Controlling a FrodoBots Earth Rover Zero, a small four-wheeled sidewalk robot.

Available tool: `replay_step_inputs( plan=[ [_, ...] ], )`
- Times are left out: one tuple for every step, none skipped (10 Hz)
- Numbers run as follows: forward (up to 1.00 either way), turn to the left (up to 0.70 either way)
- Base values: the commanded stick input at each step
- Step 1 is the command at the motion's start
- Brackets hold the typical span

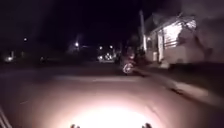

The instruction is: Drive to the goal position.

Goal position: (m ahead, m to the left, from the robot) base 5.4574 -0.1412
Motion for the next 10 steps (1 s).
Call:
replay_step_inputs(
  plan=[
    [0.85, 0.0],
    [0.85, 0.0],
    [0.85, 0.0],
    [0.85, 0.0],
    [0.85, 0.0],
    [0.85, 0.0],
    [0.85, 0.0],
    [0.8, 0.0],
    [0.76, 0.0],
    [0.71, 0.0]
  ],
)
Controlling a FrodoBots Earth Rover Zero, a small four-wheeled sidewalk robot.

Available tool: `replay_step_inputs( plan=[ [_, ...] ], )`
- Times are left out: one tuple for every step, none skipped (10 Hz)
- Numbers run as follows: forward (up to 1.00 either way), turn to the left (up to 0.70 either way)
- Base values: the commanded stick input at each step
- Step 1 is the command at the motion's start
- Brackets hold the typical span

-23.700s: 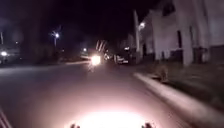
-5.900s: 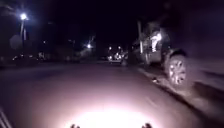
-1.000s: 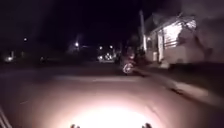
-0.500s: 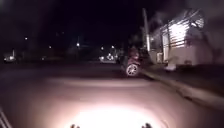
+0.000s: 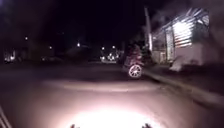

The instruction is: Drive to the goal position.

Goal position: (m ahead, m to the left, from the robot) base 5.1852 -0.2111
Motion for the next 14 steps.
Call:
replay_step_inputs(
  plan=[
    [0.7, 0.0],
    [0.7, 0.0],
    [0.7, 0.0],
    [0.7, 0.0],
    [0.7, 0.0],
    [0.7, 0.0],
    [0.7, 0.0],
    [0.7, 0.0],
    [0.7, 0.01],
    [0.7, 0.15],
    [0.7, 0.28],
    [0.7, 0.35],
    [0.7, 0.25],
    [0.7, 0.08]
  ],
)
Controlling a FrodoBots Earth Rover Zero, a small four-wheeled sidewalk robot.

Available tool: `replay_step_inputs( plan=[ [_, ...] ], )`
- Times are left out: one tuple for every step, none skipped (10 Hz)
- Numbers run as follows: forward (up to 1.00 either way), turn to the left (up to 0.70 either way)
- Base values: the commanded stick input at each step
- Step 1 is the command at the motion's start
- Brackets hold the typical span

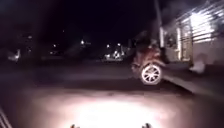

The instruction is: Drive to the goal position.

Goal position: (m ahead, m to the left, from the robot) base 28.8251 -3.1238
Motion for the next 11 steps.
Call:
replay_step_inputs(
  plan=[
    [0.7, 0.0],
    [0.7, 0.0],
    [0.7, 0.0],
    [0.7, 0.0],
    [0.7, 0.0],
    [0.7, 0.0],
    [0.7, 0.0],
    [0.7, 0.0],
    [0.7, 0.0],
    [0.7, 0.0],
    [0.7, 0.0]
  ],
)
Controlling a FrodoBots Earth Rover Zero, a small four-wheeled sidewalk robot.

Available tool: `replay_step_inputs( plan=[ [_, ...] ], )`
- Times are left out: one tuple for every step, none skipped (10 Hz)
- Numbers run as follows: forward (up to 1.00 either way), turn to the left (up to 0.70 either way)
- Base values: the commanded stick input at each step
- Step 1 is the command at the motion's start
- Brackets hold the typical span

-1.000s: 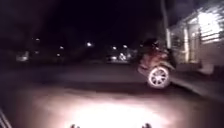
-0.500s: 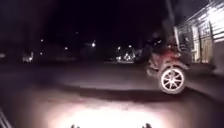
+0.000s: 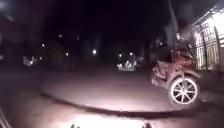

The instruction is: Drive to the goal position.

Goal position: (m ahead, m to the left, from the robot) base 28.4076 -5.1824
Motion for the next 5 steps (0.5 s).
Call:
replay_step_inputs(
  plan=[
    [0.7, 0.0],
    [0.7, 0.0],
    [0.7, 0.0],
    [0.7, 0.0],
    [0.7, 0.0]
  ],
)
